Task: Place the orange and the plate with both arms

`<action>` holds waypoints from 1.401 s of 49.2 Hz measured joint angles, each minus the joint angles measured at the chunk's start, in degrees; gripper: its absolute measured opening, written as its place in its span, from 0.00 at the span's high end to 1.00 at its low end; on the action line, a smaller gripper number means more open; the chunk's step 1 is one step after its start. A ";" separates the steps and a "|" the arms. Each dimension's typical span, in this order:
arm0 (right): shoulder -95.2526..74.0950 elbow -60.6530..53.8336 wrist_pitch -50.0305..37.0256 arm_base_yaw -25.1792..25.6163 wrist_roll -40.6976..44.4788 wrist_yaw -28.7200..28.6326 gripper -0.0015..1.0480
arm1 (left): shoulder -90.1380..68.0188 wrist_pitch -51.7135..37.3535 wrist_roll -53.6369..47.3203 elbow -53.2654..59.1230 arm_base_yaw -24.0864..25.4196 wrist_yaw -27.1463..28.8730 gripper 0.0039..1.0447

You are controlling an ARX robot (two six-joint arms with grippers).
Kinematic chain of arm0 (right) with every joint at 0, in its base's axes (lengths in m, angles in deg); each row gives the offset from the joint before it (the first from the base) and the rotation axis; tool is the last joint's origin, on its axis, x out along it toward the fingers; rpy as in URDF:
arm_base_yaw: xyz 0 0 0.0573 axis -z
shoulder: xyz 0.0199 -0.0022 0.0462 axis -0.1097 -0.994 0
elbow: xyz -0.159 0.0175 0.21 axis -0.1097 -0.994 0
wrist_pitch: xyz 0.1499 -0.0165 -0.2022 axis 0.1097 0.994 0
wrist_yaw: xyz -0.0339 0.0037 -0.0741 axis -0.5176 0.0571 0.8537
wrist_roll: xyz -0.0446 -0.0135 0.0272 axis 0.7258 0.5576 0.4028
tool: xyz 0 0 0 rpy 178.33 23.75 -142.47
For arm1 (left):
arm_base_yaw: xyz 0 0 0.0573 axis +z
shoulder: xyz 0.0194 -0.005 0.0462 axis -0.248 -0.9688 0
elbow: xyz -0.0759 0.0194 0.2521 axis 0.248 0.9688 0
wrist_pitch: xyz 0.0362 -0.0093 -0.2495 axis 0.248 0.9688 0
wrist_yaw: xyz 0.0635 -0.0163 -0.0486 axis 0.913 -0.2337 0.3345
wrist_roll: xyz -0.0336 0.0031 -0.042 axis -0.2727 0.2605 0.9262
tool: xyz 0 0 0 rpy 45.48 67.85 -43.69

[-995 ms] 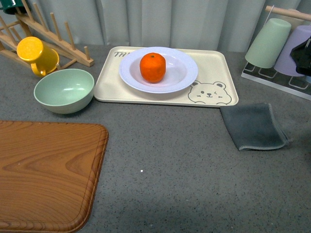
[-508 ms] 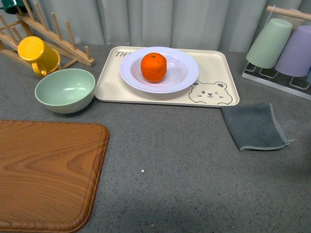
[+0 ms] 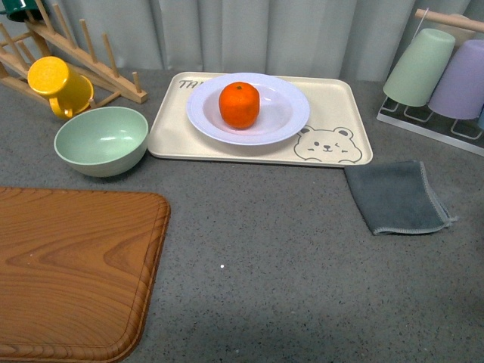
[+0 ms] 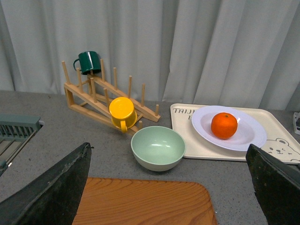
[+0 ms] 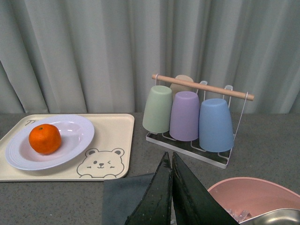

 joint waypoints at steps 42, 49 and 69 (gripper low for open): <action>32.09 -1.53 29.16 0.00 0.00 -0.04 0.99 | 0.00 0.00 0.00 0.00 0.00 0.00 0.06; 35.23 -1.53 32.28 0.00 0.00 -0.07 0.99 | 0.00 0.00 0.00 0.00 0.00 0.00 0.06; 43.60 -1.49 41.92 0.00 0.00 -0.09 0.99 | 0.00 0.00 0.00 0.00 0.00 -0.02 0.06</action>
